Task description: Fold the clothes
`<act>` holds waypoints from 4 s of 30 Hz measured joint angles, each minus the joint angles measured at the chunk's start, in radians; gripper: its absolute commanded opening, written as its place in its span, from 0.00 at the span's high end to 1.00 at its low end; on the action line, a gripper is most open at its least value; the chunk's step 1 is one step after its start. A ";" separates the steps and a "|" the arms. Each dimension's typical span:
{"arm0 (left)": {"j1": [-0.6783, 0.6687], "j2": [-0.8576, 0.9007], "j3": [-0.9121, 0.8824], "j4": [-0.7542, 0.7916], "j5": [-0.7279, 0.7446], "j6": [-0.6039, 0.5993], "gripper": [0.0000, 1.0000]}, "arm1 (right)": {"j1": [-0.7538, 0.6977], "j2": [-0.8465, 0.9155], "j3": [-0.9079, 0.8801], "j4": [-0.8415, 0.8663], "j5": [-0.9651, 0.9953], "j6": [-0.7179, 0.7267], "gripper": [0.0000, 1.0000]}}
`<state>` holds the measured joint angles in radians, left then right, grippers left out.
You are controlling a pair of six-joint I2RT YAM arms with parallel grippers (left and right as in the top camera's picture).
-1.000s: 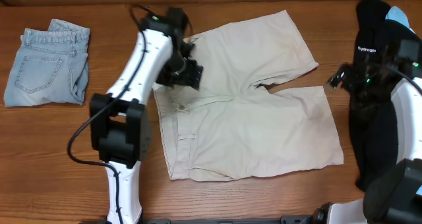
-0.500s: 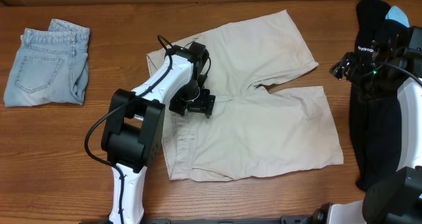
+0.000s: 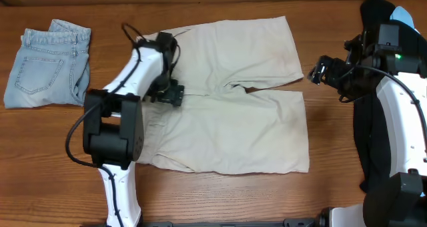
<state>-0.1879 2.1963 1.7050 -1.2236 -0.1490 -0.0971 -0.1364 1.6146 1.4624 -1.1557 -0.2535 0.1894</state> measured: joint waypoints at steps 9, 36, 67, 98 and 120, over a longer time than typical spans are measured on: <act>0.005 -0.133 0.313 -0.291 0.051 -0.129 0.00 | 0.001 -0.210 0.000 -0.142 0.026 0.099 0.00; -0.201 -0.959 -0.940 0.232 -0.055 -1.379 0.21 | 0.019 -0.256 -0.491 0.032 0.100 0.330 0.01; 0.053 -0.688 -0.990 0.494 0.015 -1.126 0.96 | 0.193 -0.256 -0.602 0.079 0.047 0.407 0.21; 0.057 -0.640 -0.798 0.239 0.029 -0.889 0.96 | 0.249 -0.262 -0.836 0.257 0.051 0.572 0.96; 0.037 -0.829 -0.161 -0.452 0.108 -0.825 0.96 | -0.014 -0.413 -0.039 -0.295 -0.040 0.131 0.96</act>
<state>-0.1509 1.3674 1.5436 -1.6756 -0.0410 -0.9218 -0.1509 1.2015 1.4231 -1.4506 -0.2932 0.3206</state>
